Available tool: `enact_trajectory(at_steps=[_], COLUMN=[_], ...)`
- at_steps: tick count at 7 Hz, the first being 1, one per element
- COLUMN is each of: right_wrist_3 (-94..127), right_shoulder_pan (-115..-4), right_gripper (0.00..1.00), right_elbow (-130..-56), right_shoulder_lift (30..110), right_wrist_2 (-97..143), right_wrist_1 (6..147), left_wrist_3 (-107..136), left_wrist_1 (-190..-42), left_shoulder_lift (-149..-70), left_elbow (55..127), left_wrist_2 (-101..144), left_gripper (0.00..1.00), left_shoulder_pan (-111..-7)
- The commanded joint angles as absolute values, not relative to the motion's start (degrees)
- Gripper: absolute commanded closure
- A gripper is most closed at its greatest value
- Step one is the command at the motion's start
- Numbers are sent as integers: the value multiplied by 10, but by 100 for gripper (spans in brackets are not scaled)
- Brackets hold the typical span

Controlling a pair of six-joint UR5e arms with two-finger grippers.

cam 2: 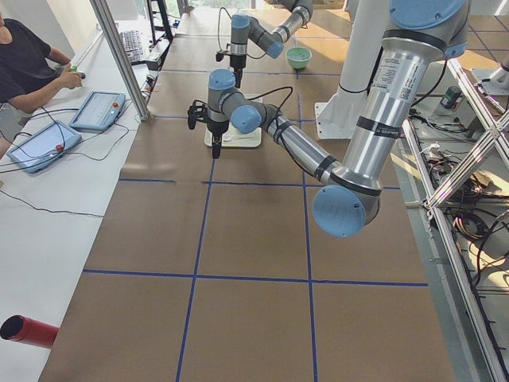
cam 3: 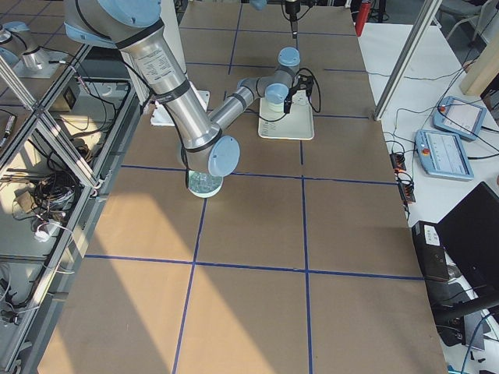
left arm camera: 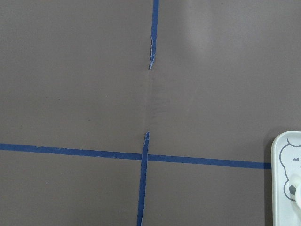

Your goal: Stack green bowls together

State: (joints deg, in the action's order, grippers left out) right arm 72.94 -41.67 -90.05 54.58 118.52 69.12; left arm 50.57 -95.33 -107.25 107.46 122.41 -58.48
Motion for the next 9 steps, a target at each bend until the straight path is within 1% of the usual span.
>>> enact_trajectory(at_steps=[1,4,6,7,8,9], right_wrist_3=[590,358,188,136,102,21], right_shoulder_pan=[-491,-624,-714,-751,-781,-817], right_gripper=[0,0,0,0,0,0], right_elbow=[-949,-949,-941,-935,-934,-933], right_shoulder_lift=[650,784,862,886,892,893], right_wrist_2=[1234,1333,1346,1346,1346,1346], right_wrist_1=[692,689,693,694,731,793], left_wrist_3=[406,191,86,58,32,12], left_wrist_1=[-952,-950,-950,-950,-951,-952], left_shoulder_lift=[-1035,-946,-912,-907,-895,-892], left_elbow=[1075,1053,1022,1009,989,974], left_wrist_2=[1267,1315,1316,1316,1316,1316], left_gripper=[0,0,0,0,0,0], left_shoulder_pan=[-637,-741,-797,-813,-823,-835])
